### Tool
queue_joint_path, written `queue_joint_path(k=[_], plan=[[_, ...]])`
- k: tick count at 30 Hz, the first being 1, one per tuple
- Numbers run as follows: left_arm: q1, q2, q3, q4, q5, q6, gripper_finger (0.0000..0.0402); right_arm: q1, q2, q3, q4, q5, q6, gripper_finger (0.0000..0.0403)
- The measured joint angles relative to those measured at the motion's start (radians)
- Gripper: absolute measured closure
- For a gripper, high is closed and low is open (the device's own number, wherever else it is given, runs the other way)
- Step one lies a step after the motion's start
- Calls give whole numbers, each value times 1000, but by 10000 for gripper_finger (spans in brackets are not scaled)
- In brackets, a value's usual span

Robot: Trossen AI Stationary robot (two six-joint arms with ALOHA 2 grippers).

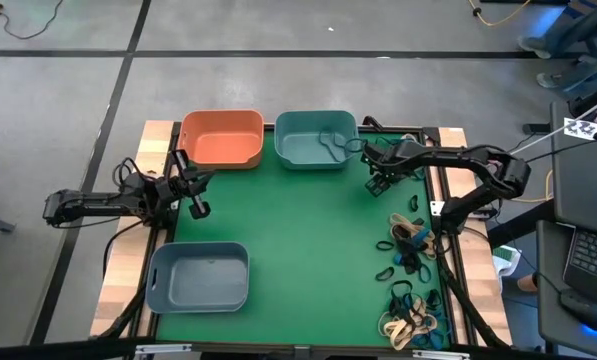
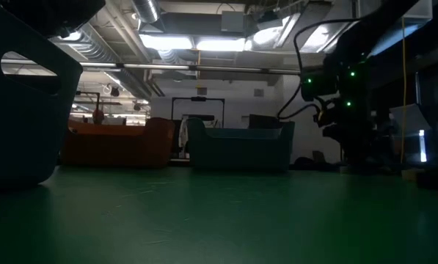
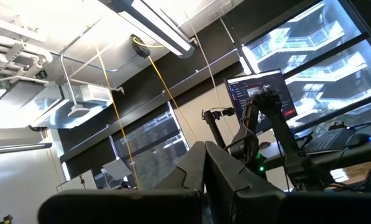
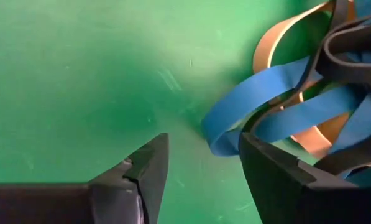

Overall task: Sort rubber bands into baskets
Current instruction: Put the blue rubber band into the green bin

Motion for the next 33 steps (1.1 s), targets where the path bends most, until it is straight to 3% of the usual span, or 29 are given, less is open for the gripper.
queue_joint_path(k=[18, 31, 33], plan=[[0, 0, 0, -3, 0, 15, 398, -2, 0, -75, 140, 33, -11, 213], [0, 0, 0, -3, 0, 15, 398, 1, 0, -75, 168, 85, -137, 385], [0, 0, 0, -3, 0, 15, 398, 1, 0, -75, 168, 91, -149, 396]])
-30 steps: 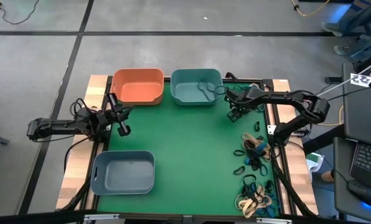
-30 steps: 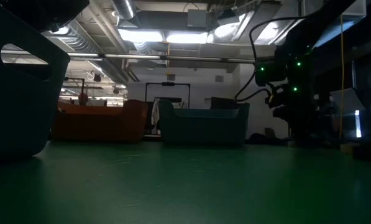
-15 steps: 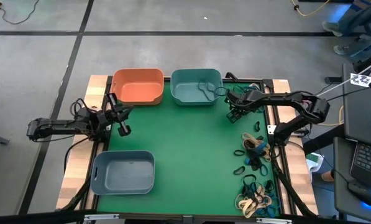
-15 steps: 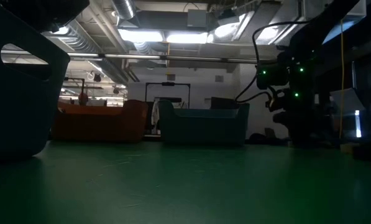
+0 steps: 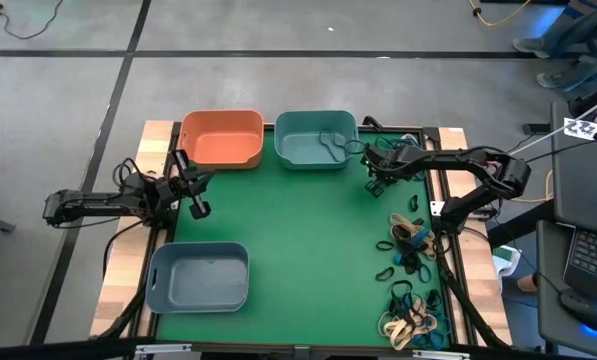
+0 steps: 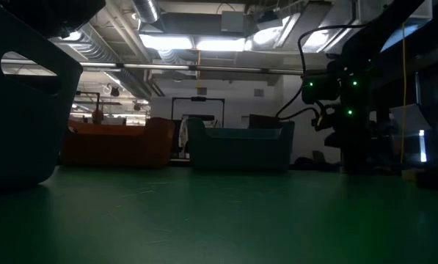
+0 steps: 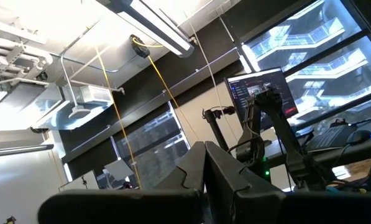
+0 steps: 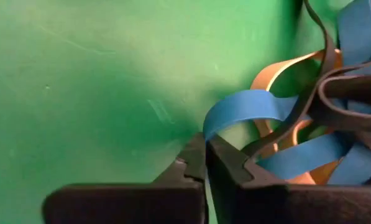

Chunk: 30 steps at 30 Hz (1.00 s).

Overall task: Sort rubber bands into baskets
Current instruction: Put the blue rubber band into the green bin

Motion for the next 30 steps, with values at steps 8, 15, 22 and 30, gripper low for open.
queue_joint_path(k=[8, 15, 22, 30], plan=[[0, 0, 0, 0, 0, 0, 398, 0, -21, 0, -1, -2, -16, 386], [0, 0, 0, 0, 0, 0, 398, 0, -149, 1, -2, -36, -20, 397], [0, 0, 0, 0, 0, 0, 398, 0, -313, 1, 0, -72, -20, 392], [0, 0, 0, 0, 0, 0, 398, -1, -466, 1, 33, -107, -20, 393]])
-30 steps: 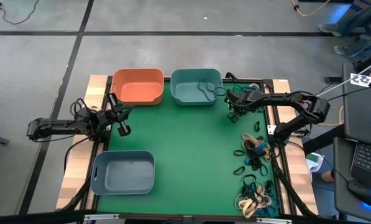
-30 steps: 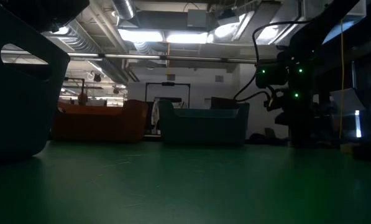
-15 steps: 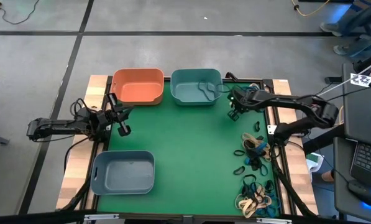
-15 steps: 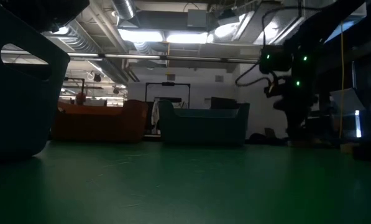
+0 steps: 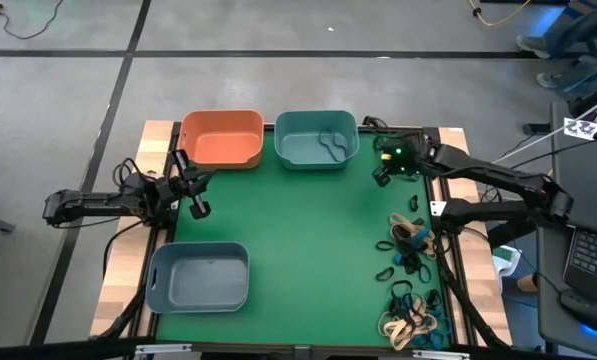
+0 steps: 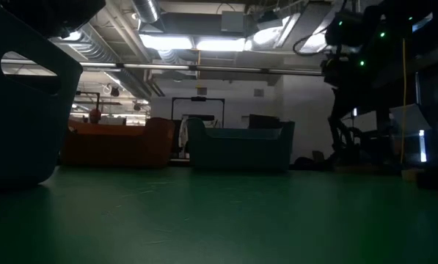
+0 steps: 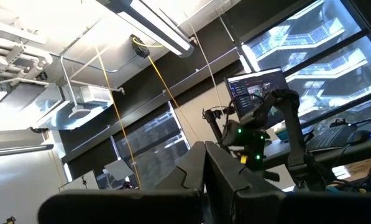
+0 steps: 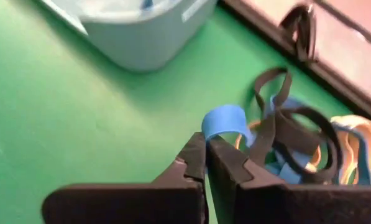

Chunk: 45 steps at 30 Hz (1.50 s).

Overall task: Sort rubber bands into baskets
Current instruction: Put the blue rubber band into the green bin

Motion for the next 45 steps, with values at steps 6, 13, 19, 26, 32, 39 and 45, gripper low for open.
queue_joint_path(k=[6, 13, 19, 26, 32, 39, 45], plan=[[0, 0, 0, 0, 0, 0, 398, 0, -79, 1, 65, -8, 0, 391], [0, 0, 0, 0, 0, 0, 398, 0, -131, 1, 142, -9, 0, 391], [0, 0, 0, 0, 0, 0, 398, 0, -136, 1, 249, -9, 0, 391], [0, 0, 0, 0, 0, 0, 398, 1, -136, 1, 404, -26, 0, 391], [0, 0, 0, 0, 0, 0, 398, 1, -125, 1, 574, -52, -1, 391], [0, 0, 0, 0, 0, 0, 398, 1, -58, 1, 741, -61, -10, 391], [0, 0, 0, 0, 0, 0, 398, 1, 58, 1, 871, -100, -21, 391]])
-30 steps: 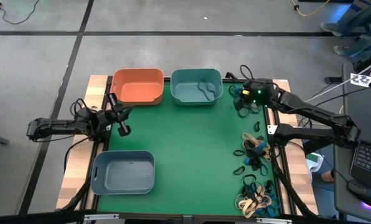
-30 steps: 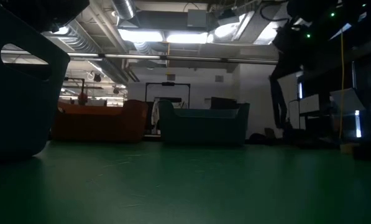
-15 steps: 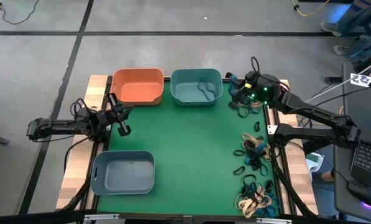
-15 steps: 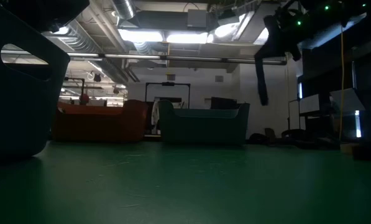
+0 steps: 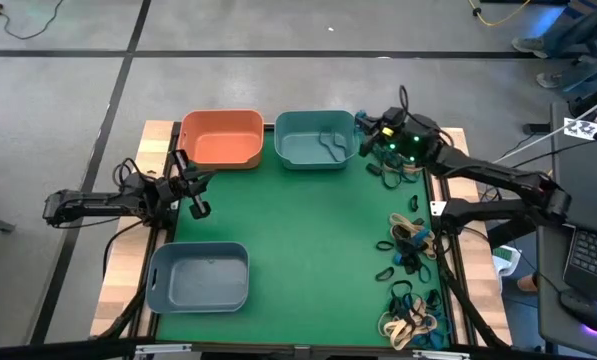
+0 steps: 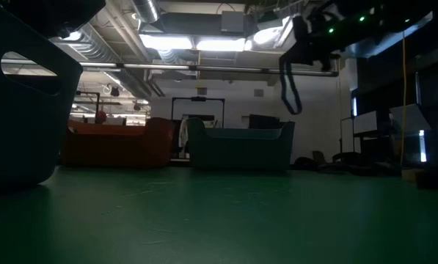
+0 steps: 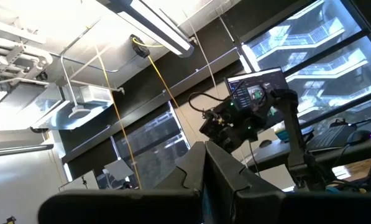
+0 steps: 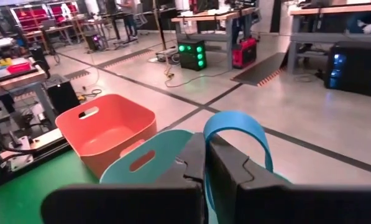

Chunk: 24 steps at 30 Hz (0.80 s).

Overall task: Sort rubber bands into baskets
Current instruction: Put the blue rubber band into the green bin

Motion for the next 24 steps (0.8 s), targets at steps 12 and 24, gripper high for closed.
queue_joint_path(k=[12, 24], plan=[[0, 0, 0, 0, 0, 0, 398, -1, 175, 0, 158, -4, 1, 391], [0, 0, 0, 0, 0, 0, 398, 0, 220, 0, 71, -39, 57, 293]])
